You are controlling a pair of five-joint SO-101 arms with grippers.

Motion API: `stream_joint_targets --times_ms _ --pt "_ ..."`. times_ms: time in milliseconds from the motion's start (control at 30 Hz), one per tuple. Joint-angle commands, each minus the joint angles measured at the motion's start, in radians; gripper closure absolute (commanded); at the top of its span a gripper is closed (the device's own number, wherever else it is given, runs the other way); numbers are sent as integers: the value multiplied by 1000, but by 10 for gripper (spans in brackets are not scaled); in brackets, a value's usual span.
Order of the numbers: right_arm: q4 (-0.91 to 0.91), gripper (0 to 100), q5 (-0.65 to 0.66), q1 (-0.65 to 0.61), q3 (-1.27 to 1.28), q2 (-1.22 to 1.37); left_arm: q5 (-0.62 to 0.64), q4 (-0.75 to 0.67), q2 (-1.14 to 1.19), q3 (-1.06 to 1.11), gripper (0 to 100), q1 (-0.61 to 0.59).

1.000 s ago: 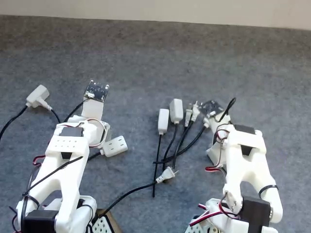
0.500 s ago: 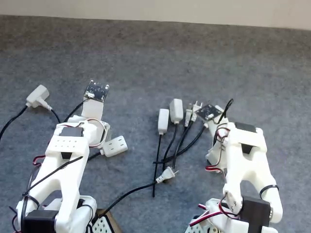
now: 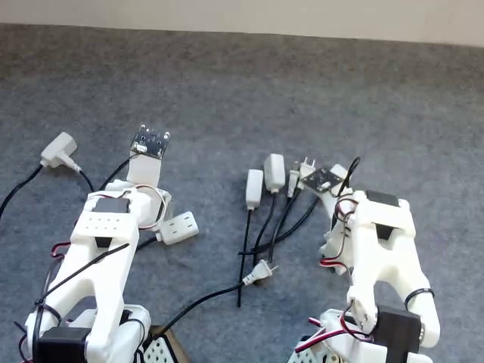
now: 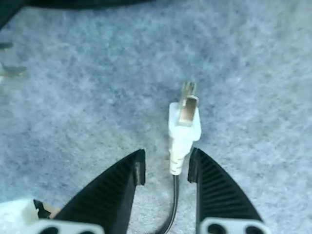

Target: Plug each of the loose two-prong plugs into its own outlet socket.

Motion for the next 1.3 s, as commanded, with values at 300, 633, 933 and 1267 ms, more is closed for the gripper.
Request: stream_joint_targets --times_ms 300,633,933,1267 --pt "-160 905 20 45 102 -36 3 -9 -25 -5 766 -10" --pt "-159 905 52 119 107 -31 3 -11 -25 -5 766 -10" --pt "-166 905 57 114 173 -31 3 -9 -25 -5 766 -10" --pt "-166 992 57 122 185 -31 3 -9 -25 -4 766 -10"
